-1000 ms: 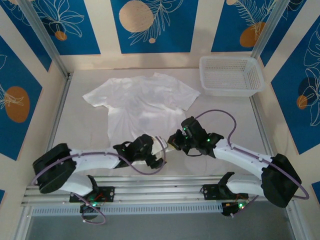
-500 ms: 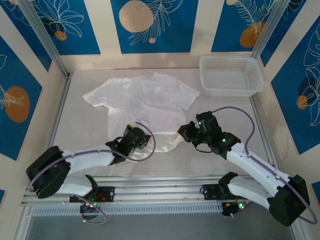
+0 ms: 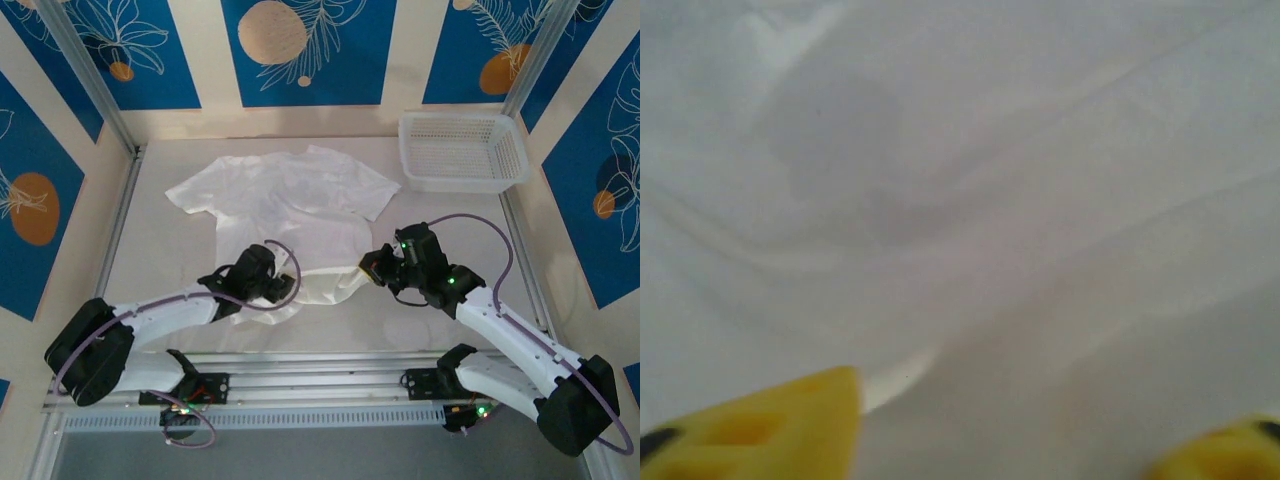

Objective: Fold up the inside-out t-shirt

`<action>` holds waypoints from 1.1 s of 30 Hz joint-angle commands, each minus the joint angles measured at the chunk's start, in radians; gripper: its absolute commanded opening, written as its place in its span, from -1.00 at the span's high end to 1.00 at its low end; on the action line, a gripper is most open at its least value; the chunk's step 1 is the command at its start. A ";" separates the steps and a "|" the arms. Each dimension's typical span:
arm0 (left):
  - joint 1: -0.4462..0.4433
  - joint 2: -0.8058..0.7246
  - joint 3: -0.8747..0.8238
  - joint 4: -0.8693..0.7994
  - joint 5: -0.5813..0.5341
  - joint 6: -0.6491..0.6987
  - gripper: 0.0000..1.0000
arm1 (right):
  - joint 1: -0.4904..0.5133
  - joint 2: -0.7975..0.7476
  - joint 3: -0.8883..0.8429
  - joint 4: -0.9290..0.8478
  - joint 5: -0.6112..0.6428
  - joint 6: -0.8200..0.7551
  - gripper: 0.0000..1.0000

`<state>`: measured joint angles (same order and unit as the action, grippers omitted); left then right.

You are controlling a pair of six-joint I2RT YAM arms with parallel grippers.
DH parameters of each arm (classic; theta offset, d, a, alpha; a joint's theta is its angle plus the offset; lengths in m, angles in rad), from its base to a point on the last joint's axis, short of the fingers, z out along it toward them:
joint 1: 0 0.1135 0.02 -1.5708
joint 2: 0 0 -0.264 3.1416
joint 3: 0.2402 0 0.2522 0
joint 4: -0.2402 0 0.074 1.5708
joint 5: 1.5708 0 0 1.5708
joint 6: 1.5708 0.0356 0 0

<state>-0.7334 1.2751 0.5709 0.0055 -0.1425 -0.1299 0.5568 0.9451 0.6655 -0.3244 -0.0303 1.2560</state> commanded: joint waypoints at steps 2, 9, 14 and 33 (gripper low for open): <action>0.061 -0.086 0.058 -0.016 0.115 -0.037 0.65 | -0.014 -0.021 0.022 -0.048 0.008 -0.049 1.00; 0.078 -0.121 0.135 -0.106 0.231 -0.071 1.00 | 0.023 -0.023 0.042 0.016 0.013 -0.186 0.70; 0.078 -0.140 0.257 -0.198 0.378 -0.135 1.00 | 0.222 -0.007 0.038 0.240 0.169 -0.485 0.31; 0.079 -0.087 0.662 -0.420 0.459 -0.234 1.00 | 0.373 0.777 0.073 1.267 0.836 -1.832 1.00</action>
<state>-0.6628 1.1866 1.1465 -0.3878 0.2359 -0.3214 0.9897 1.6897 0.6689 0.7235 0.6605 -0.3496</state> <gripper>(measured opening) 0.056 0.056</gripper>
